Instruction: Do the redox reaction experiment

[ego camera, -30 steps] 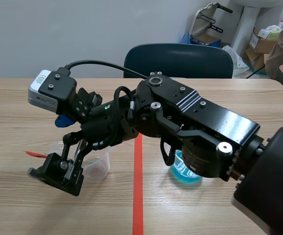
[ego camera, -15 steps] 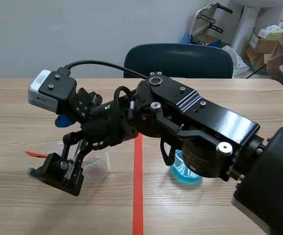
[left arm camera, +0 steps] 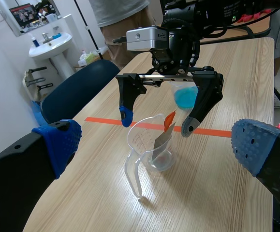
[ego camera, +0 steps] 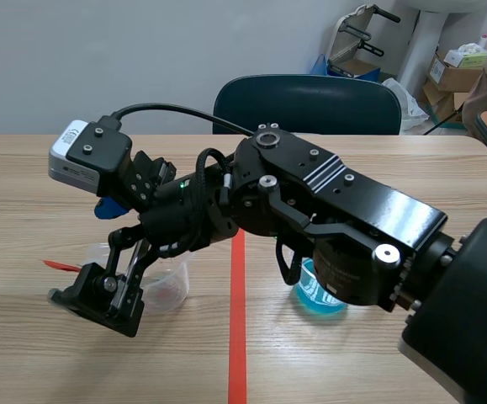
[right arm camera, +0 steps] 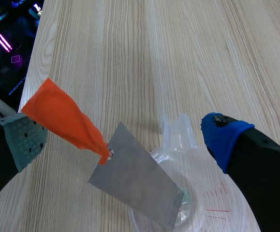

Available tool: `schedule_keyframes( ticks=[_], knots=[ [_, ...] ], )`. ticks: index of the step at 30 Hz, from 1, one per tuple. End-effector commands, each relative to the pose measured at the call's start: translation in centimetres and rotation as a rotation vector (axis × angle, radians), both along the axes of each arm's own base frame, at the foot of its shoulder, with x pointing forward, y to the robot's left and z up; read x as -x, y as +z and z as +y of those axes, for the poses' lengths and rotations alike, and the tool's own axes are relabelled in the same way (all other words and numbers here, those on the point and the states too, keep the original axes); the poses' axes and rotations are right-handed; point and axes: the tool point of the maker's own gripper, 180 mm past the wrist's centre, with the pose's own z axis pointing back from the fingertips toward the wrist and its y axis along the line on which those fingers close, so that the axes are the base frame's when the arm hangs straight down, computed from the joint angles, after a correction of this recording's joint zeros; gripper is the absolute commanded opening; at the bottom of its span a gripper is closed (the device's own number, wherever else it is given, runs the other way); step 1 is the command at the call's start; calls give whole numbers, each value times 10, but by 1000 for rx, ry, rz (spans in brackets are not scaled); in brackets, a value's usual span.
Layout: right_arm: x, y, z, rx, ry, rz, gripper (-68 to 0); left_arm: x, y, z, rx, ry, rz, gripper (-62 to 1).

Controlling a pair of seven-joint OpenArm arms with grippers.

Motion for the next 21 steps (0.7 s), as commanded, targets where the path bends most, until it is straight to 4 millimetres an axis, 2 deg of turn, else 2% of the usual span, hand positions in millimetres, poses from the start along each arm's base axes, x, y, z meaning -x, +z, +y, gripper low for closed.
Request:
schedule_keyframes(
  ticks=[1,16,21],
  knots=[
    [-7,15,2,-34,6,-26,4,0,13,-2,51,-8,-40,14],
    [-7,15,2,-35,6,-26,4,0,13,-2,51,-8,-40,14],
    [-6,25,4,-83,9,-33,4,0,12,-2,48,-7,-38,14]
  ],
)
